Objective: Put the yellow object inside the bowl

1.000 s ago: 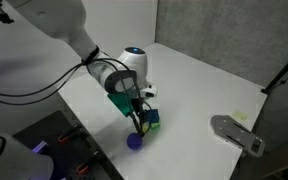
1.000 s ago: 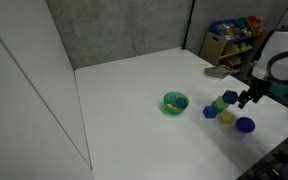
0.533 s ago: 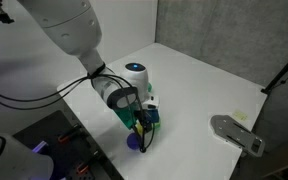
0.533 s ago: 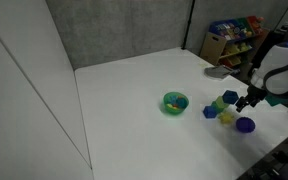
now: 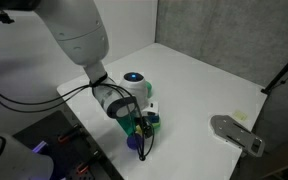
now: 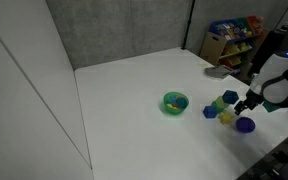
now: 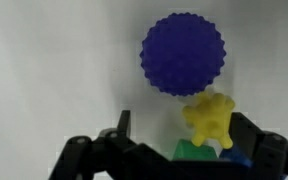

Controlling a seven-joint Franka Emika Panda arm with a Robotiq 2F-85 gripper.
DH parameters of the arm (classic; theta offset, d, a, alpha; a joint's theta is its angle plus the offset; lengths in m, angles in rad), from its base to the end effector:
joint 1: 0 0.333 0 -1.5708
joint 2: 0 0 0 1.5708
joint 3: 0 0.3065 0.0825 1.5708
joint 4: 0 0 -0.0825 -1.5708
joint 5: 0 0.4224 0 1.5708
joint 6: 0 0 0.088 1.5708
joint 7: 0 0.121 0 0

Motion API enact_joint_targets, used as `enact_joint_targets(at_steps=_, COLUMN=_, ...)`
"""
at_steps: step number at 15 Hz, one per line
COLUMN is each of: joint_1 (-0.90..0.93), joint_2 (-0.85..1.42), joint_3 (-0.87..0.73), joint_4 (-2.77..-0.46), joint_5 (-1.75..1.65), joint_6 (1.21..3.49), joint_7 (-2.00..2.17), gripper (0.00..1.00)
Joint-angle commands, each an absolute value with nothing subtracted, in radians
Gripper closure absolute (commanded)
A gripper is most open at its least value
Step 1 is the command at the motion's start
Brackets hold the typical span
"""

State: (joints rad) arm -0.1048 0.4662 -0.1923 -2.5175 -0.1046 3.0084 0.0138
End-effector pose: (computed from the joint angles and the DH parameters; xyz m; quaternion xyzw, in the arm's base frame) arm 0.4302 -0.1399 0.0504 0.9943 -0.0927 0.0070 0.0521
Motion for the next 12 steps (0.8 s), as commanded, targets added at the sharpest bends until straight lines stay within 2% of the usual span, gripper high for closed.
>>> enact_joint_targets(at_steps=1, joint_1=-0.131, joint_2=0.487, joint_3=-0.156, joint_4=-2.503, joint_5=-0.069, joint_6=3.043, joint_7=-0.005, gripper=0.00)
enact_joint_targets(at_steps=12, joint_1=-0.209, joint_2=0.521, joint_3=-0.034, joint_4=-2.478, joint_5=-0.006, joint_6=3.113, joint_7=-0.017, gripper=0.00)
